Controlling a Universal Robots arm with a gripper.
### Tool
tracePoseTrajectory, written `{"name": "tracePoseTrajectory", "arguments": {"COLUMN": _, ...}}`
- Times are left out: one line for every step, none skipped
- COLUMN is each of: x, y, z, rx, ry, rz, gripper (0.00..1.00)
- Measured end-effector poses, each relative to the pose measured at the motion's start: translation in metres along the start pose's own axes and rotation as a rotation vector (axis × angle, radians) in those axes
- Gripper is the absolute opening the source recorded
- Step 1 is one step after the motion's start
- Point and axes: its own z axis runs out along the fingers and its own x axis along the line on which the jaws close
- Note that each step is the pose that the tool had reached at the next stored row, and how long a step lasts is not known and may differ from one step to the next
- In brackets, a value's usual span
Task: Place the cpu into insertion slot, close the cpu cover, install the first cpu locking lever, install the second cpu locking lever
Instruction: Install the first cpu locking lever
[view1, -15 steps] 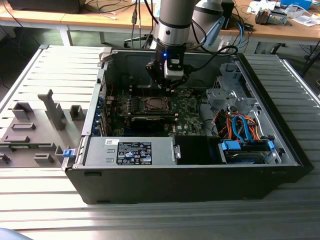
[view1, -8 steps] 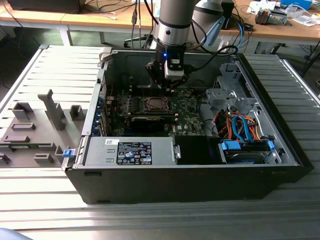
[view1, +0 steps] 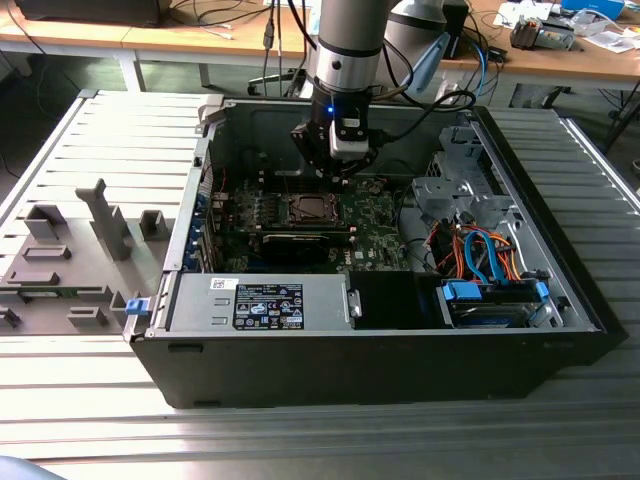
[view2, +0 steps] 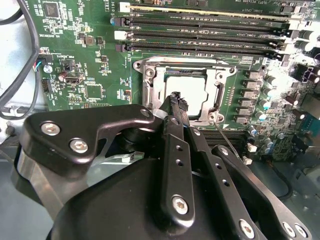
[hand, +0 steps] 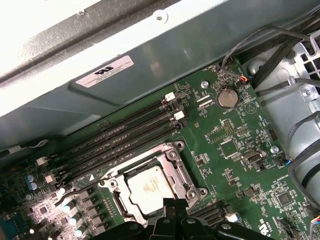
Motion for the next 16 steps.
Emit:
{"name": "tracePoseTrajectory", "arguments": {"x": 0.0, "y": 0.0, "z": 0.0, "rx": 0.0, "ry": 0.0, "rz": -0.001, "gripper": 0.11}}
{"name": "tracePoseTrajectory", "arguments": {"x": 0.0, "y": 0.0, "z": 0.0, "rx": 0.0001, "ry": -0.0001, "rz": -0.003, "gripper": 0.11}}
{"name": "tracePoseTrajectory", "arguments": {"x": 0.0, "y": 0.0, "z": 0.0, "rx": 0.0, "ry": -0.0001, "rz": -0.004, "gripper": 0.11}}
{"name": "tracePoseTrajectory", "arguments": {"x": 0.0, "y": 0.0, "z": 0.0, "rx": 0.0001, "ry": -0.0002, "rz": -0.006, "gripper": 0.11}}
{"name": "tracePoseTrajectory", "arguments": {"x": 0.0, "y": 0.0, "z": 0.0, "rx": 0.0001, "ry": -0.0002, "rz": -0.007, "gripper": 0.11}}
{"name": "tracePoseTrajectory", "arguments": {"x": 0.0, "y": 0.0, "z": 0.0, "rx": 0.0002, "ry": -0.0003, "rz": -0.009, "gripper": 0.11}}
{"name": "tracePoseTrajectory", "arguments": {"x": 0.0, "y": 0.0, "z": 0.0, "rx": 0.0002, "ry": -0.0003, "rz": -0.01, "gripper": 0.11}}
{"name": "tracePoseTrajectory", "arguments": {"x": 0.0, "y": 0.0, "z": 0.0, "rx": 0.0002, "ry": -0.0003, "rz": -0.011, "gripper": 0.11}}
{"name": "tracePoseTrajectory", "arguments": {"x": 0.0, "y": 0.0, "z": 0.0, "rx": 0.0003, "ry": -0.0004, "rz": -0.012, "gripper": 0.11}}
{"name": "tracePoseTrajectory", "arguments": {"x": 0.0, "y": 0.0, "z": 0.0, "rx": 0.0002, "ry": -0.0004, "rz": -0.014, "gripper": 0.11}}
{"name": "tracePoseTrajectory", "arguments": {"x": 0.0, "y": 0.0, "z": 0.0, "rx": 0.0003, "ry": -0.0005, "rz": -0.015, "gripper": 0.11}}
{"name": "tracePoseTrajectory", "arguments": {"x": 0.0, "y": 0.0, "z": 0.0, "rx": 0.0003, "ry": -0.0005, "rz": -0.016, "gripper": 0.11}}
{"name": "tracePoseTrajectory", "arguments": {"x": 0.0, "y": 0.0, "z": 0.0, "rx": 0.0004, "ry": -0.0005, "rz": -0.017, "gripper": 0.11}}
{"name": "tracePoseTrajectory", "arguments": {"x": 0.0, "y": 0.0, "z": 0.0, "rx": 0.0004, "ry": -0.0005, "rz": -0.018, "gripper": 0.11}}
{"name": "tracePoseTrajectory", "arguments": {"x": 0.0, "y": 0.0, "z": 0.0, "rx": 0.0004, "ry": -0.0006, "rz": -0.019, "gripper": 0.11}}
{"name": "tracePoseTrajectory", "arguments": {"x": 0.0, "y": 0.0, "z": 0.0, "rx": 0.0004, "ry": -0.0006, "rz": -0.019, "gripper": 0.11}}
